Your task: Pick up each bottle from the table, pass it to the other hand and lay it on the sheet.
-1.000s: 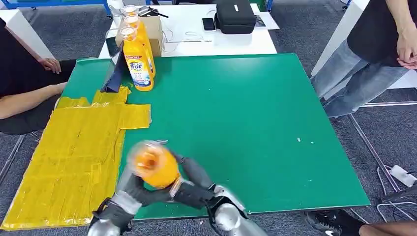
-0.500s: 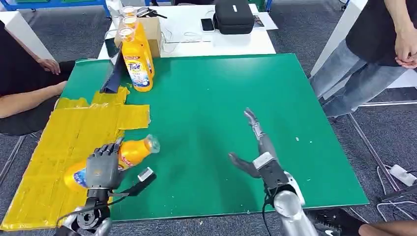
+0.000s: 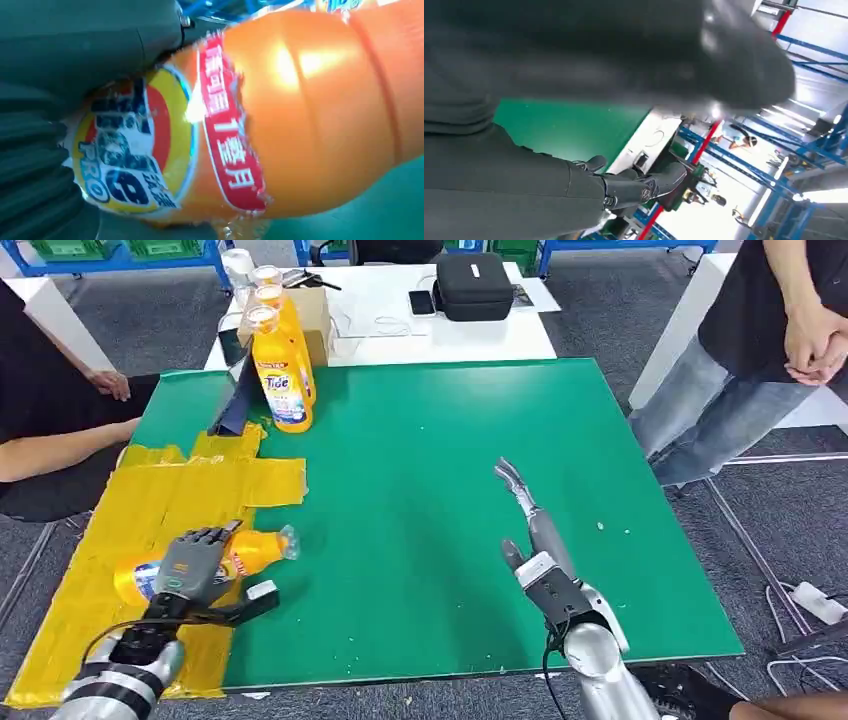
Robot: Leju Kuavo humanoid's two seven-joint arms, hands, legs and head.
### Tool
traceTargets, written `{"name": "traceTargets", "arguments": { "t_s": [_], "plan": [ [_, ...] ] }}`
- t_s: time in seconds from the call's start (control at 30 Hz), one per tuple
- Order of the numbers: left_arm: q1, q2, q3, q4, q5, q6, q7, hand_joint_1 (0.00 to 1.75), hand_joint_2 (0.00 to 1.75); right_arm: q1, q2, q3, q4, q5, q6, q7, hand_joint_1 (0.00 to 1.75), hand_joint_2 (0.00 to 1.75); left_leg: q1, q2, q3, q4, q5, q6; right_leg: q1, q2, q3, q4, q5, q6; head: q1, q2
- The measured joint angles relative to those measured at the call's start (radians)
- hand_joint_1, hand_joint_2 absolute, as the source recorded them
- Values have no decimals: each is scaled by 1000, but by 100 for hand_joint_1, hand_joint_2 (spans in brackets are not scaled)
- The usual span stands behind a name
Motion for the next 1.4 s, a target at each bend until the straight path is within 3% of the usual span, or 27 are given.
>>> {"name": "traceTargets", "arguments": {
  "t_s": [0.1,0.17,0.4,0.6,0.9,1.07,1.23,1.4],
  "plan": [
    [52,5,56,-43,168,-38,-170,0,0,2,-4,1,5,16,-12,-18,0,0,-3,2,9,-4,0,0,-2,2,4,0,0,0,-1,0],
    [103,5,81,-110,235,-92,-208,0,0,6,-5,1,5,25,-18,-23,0,0,-3,2,11,-5,1,-1,-3,2,5,0,1,-1,-1,0],
    [285,-43,180,-422,636,-336,-444,0,0,21,1,5,5,59,-20,-24,0,0,-3,0,6,-6,5,-3,-2,0,-3,1,4,-1,0,0],
    [352,-114,258,-613,775,-435,-483,0,0,33,14,20,2,82,-23,-13,0,0,-3,-1,-3,-5,6,-3,-2,-1,-12,1,5,0,0,0],
    [265,-290,333,-749,1122,-623,-422,0,0,64,87,54,-55,152,-142,-23,0,0,-4,-1,-8,-5,6,-3,-2,0,-16,0,6,0,0,0],
    [257,-335,333,-785,1145,-637,-422,0,0,74,106,56,-79,124,-139,-40,0,0,-4,0,-9,-5,6,-3,-2,0,-18,0,6,0,0,0],
    [267,-371,277,-850,1144,-639,-429,0,0,87,139,75,-105,68,-110,-91,0,0,-4,0,-10,-5,6,-3,-2,0,-19,0,6,0,0,0],
    [293,-399,142,-921,1079,-554,-447,0,0,100,174,131,-122,150,-143,-99,0,0,-4,0,-11,-5,5,-3,-2,0,-19,0,6,0,0,0]
  ]
}}
